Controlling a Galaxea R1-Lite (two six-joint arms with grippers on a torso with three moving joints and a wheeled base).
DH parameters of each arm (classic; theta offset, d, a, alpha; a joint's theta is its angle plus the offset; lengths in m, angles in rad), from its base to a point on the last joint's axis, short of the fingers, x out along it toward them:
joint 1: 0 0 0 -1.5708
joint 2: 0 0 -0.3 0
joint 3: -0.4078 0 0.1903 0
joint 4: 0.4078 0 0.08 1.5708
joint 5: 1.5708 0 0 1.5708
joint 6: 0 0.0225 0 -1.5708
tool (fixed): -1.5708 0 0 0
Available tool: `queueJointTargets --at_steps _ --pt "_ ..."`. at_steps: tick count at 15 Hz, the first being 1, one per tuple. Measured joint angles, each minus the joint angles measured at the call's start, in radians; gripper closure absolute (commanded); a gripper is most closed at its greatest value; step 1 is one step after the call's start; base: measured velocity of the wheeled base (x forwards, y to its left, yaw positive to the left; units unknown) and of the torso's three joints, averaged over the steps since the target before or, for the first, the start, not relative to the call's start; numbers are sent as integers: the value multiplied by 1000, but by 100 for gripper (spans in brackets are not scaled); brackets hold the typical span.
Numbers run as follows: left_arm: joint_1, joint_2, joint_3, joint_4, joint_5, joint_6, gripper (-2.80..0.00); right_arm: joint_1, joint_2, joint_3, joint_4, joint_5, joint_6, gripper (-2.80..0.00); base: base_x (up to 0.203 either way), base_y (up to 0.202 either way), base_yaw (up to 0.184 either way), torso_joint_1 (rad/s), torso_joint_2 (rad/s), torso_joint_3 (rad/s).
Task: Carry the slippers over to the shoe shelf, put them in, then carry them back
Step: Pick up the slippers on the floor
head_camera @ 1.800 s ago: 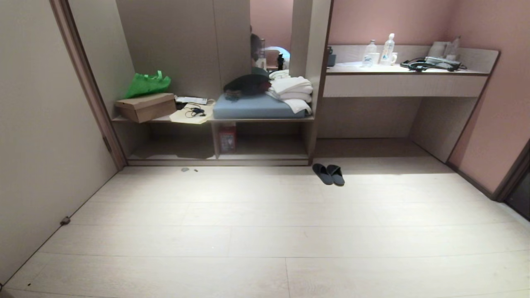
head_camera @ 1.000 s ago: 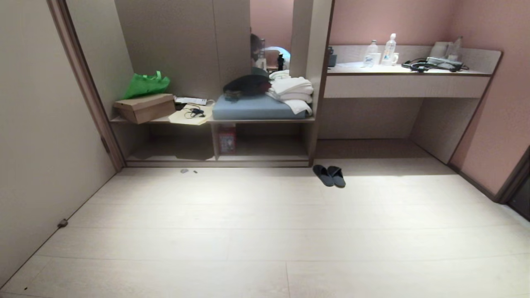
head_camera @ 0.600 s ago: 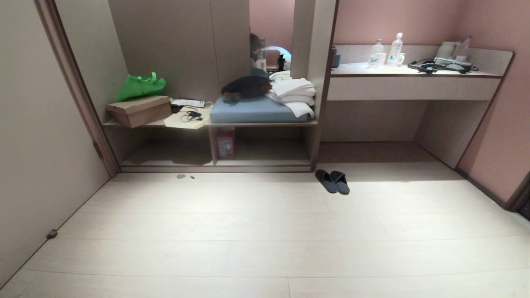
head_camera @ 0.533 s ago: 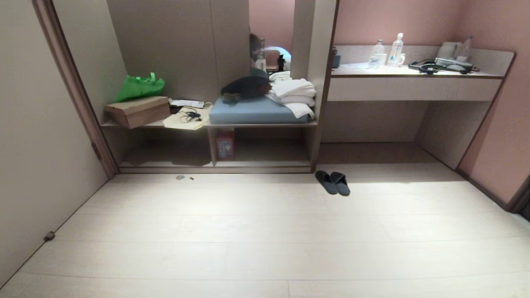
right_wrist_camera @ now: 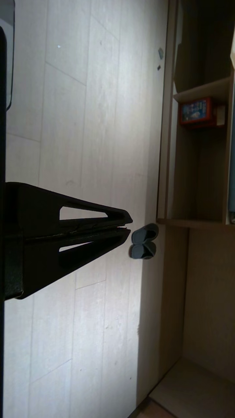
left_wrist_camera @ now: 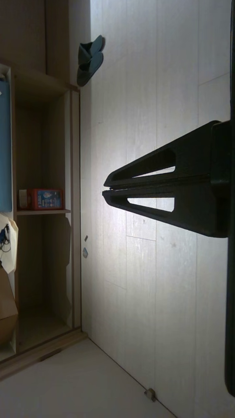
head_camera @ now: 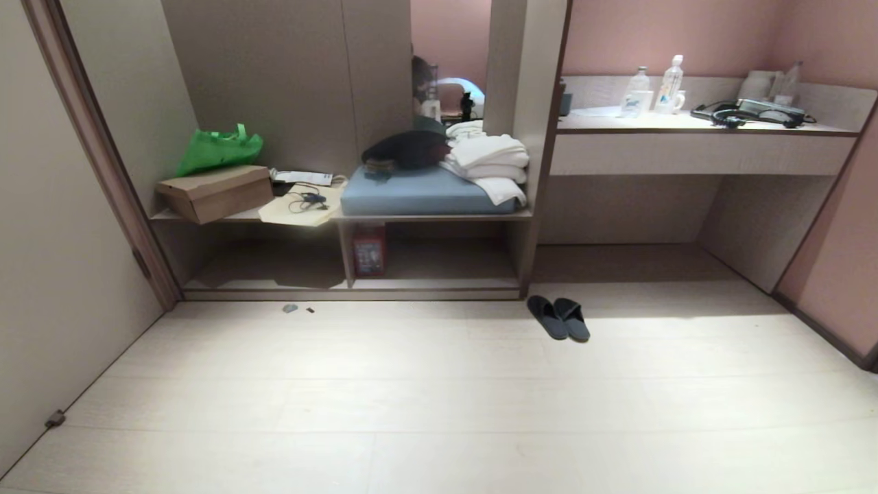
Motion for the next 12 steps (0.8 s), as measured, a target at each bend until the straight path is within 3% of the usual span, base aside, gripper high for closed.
queueJointTargets --at_steps 12 --pt "0 0 0 1 0 0 0 0 0 0 0 -1 5 0 196 0 -1 2 3 3"
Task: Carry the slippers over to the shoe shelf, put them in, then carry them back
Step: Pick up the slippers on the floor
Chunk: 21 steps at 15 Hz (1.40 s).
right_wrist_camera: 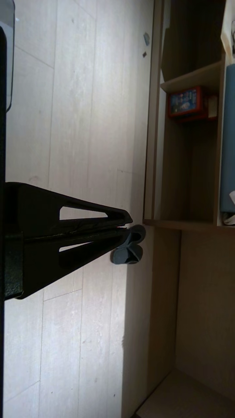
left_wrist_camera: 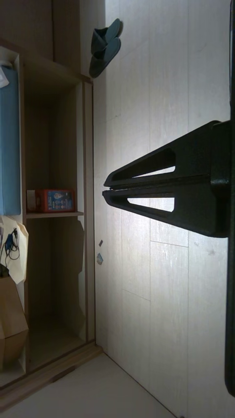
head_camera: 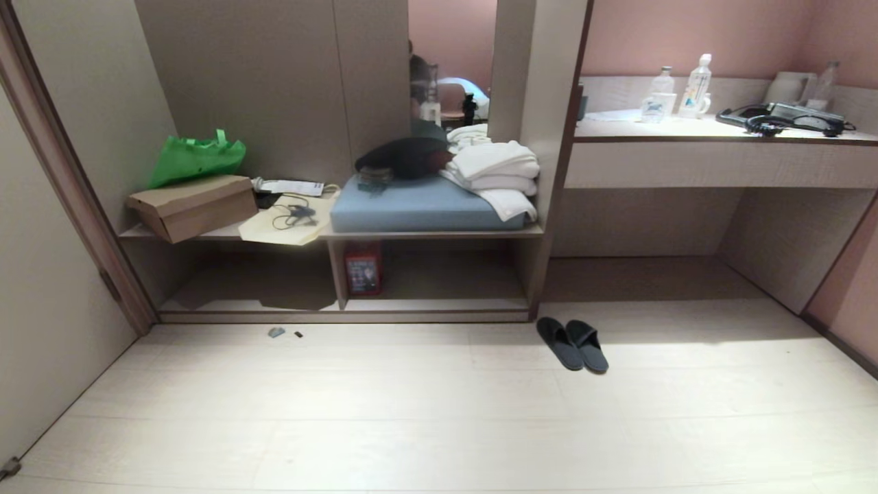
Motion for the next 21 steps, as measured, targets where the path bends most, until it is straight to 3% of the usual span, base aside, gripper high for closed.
queueJointTargets --at_steps 21 --pt "0 0 0 5 0 1 0 0 0 0 0 0 -2 0 197 0 -1 3 3 2"
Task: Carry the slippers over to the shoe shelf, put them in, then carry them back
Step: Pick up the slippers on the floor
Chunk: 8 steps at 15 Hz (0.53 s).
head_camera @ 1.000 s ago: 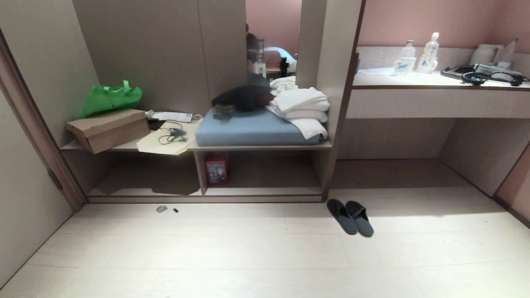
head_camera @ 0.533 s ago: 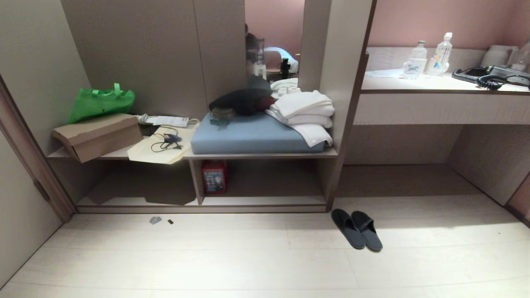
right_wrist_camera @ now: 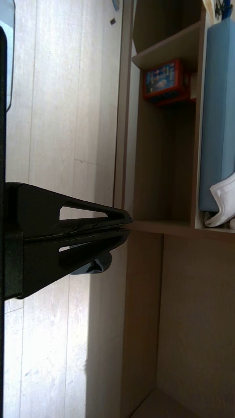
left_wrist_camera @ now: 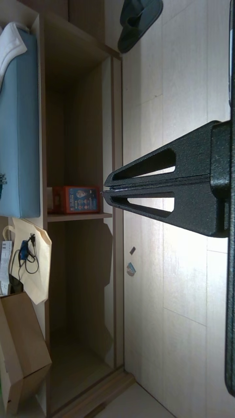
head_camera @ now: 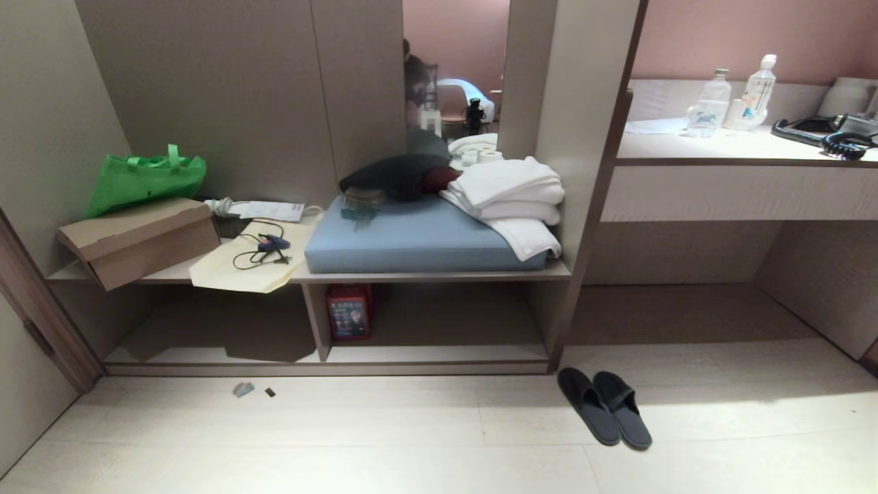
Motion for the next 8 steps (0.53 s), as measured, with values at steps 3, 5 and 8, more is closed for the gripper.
queueJointTargets --at_steps 3,5,8 --pt "0 0 0 0 0 0 0 0 0 0 -1 0 1 0 197 0 0 3 4 6" --pt "0 0 0 0 0 -1 0 0 0 0 -1 0 0 0 195 0 1 4 1 4" --pt "0 0 0 -1 1 0 0 0 0 0 -1 0 0 0 178 0 -2 6 2 2"
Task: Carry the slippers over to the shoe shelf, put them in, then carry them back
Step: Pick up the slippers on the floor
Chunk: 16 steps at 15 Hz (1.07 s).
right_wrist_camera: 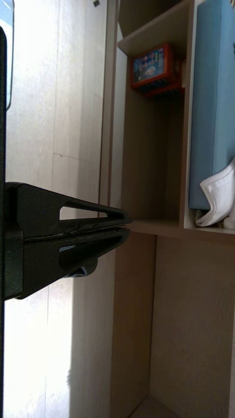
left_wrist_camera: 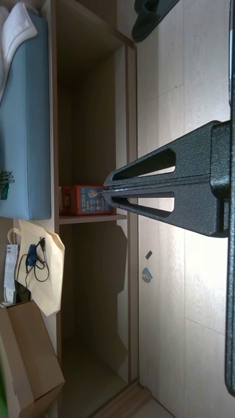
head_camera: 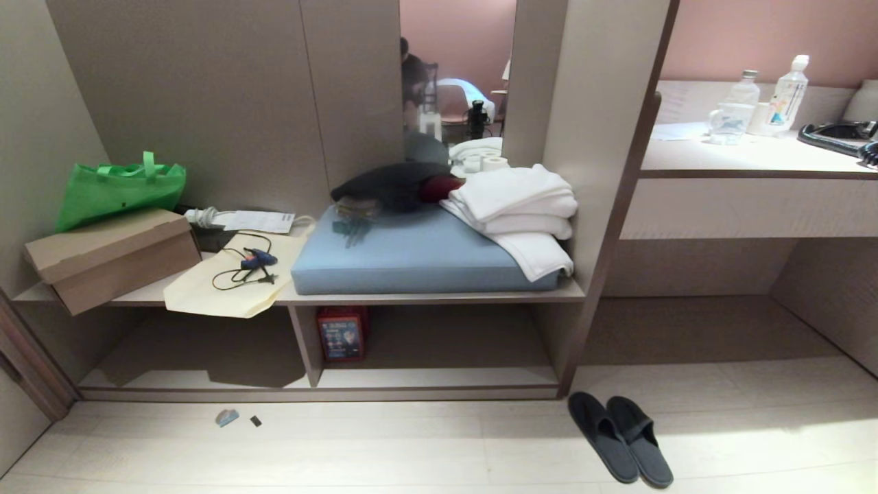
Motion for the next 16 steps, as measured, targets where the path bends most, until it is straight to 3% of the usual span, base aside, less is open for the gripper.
queueJointTargets --at_steps 11,16 --pt "0 0 0 -4 -1 0 0 0 0 0 0 0 -2 0 5 0 0 1 0 0" --pt "1 0 0 -4 -1 0 0 1 0 0 0 1 -2 0 -1 -143 2 3 2 2"
